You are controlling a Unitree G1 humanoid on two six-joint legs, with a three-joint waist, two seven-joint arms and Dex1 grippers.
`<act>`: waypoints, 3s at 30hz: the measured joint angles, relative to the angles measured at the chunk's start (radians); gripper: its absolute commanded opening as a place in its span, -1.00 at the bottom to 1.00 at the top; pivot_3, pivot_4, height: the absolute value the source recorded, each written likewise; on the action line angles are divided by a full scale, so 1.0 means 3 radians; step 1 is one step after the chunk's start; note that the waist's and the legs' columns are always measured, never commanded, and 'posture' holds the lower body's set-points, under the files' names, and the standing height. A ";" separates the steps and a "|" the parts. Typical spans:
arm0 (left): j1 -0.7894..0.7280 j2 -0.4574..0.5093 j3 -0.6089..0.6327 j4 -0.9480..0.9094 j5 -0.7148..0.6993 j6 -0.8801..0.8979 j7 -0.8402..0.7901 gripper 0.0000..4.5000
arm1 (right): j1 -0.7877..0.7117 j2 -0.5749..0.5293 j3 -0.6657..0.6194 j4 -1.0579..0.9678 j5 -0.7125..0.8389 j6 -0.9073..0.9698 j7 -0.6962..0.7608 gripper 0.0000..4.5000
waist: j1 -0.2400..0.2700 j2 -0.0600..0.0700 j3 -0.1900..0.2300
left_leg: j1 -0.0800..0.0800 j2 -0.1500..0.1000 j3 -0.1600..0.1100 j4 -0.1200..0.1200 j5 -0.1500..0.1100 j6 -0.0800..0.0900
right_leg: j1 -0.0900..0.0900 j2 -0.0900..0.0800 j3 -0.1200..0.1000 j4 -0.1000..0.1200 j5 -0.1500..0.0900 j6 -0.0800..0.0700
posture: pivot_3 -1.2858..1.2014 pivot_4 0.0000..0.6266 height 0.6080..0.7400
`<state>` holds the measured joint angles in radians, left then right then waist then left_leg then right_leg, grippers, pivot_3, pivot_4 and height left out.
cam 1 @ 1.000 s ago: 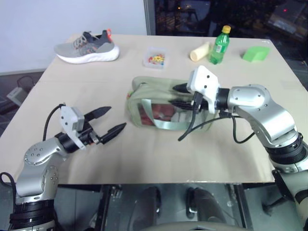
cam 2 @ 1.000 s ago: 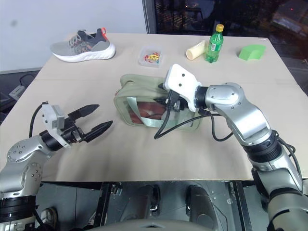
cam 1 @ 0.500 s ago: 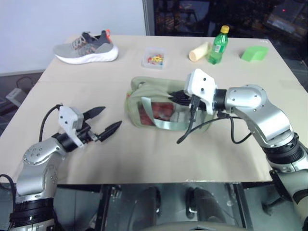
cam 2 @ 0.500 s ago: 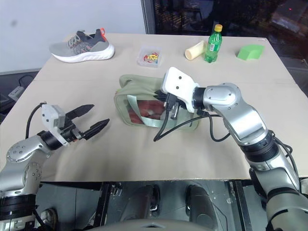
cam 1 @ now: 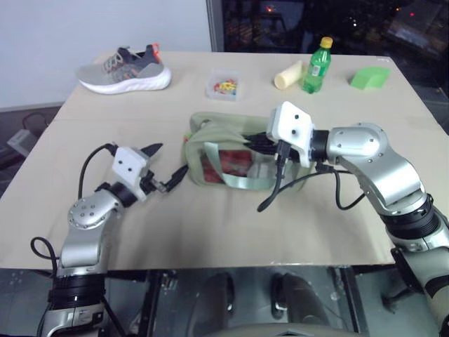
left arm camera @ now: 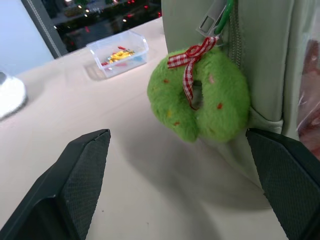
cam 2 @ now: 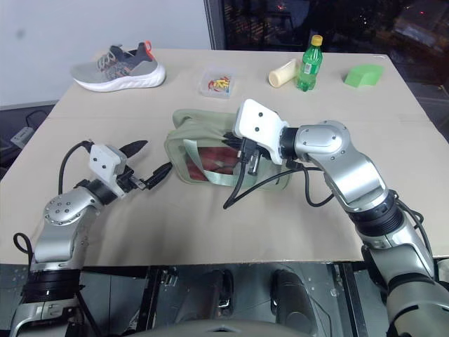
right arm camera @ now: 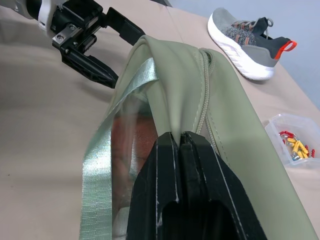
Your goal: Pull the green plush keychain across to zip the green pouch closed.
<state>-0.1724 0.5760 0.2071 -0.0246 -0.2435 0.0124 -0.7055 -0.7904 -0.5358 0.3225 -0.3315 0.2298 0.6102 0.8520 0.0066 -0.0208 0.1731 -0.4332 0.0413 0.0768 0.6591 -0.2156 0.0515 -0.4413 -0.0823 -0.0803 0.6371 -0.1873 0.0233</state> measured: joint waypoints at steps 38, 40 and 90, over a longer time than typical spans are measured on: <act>-0.1637 0.1044 -0.0828 0.1201 0.0805 -0.2638 -0.0300 -0.07 | -0.0016 0.0328 0.0026 0.0261 -0.0222 -0.0232 0.0009 -1.00 | -0.0077 -0.0001 0.0000 | -0.0001 0.0001 0.0037 0.0000 0.0000 0.0000 | -0.0012 0.0007 0.0014 0.0013 -0.0003 0.0014 | 0.03 -0.52 1.00; -0.1574 0.1036 -0.0759 0.1152 0.0287 -0.2213 -0.0551 -0.07 | -0.0016 0.0334 0.0026 0.0261 -0.0235 -0.0238 0.0004 -1.00 | -0.0080 -0.0001 0.0000 | -0.0001 0.0007 0.0036 0.0000 0.0000 0.0000 | -0.0016 0.0007 0.0020 0.0015 -0.0003 0.0015 | 0.03 -0.52 1.00; -0.0331 0.0355 -0.0066 0.0269 -0.1088 0.0633 -0.1070 -0.04 | 0.1625 -0.0308 -0.1166 -0.1655 0.1682 0.0059 -0.0396 0.98 | 0.0022 -0.0005 0.0000 | -0.0001 0.0007 0.0018 0.0002 0.0000 0.0000 | -0.0015 0.0006 0.0028 0.0010 -0.0013 0.0002 | 0.03 -0.52 1.00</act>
<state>-0.2719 0.6824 0.1872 0.0560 -0.5698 0.2023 -1.0264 -0.3029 -0.6283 -0.0274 -0.8279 0.7344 0.6279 0.7332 0.0133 -0.0224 0.1732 -0.4337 0.0433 0.0823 0.6599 -0.2157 0.0515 -0.4459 -0.0805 -0.0718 0.6400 -0.1912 0.0238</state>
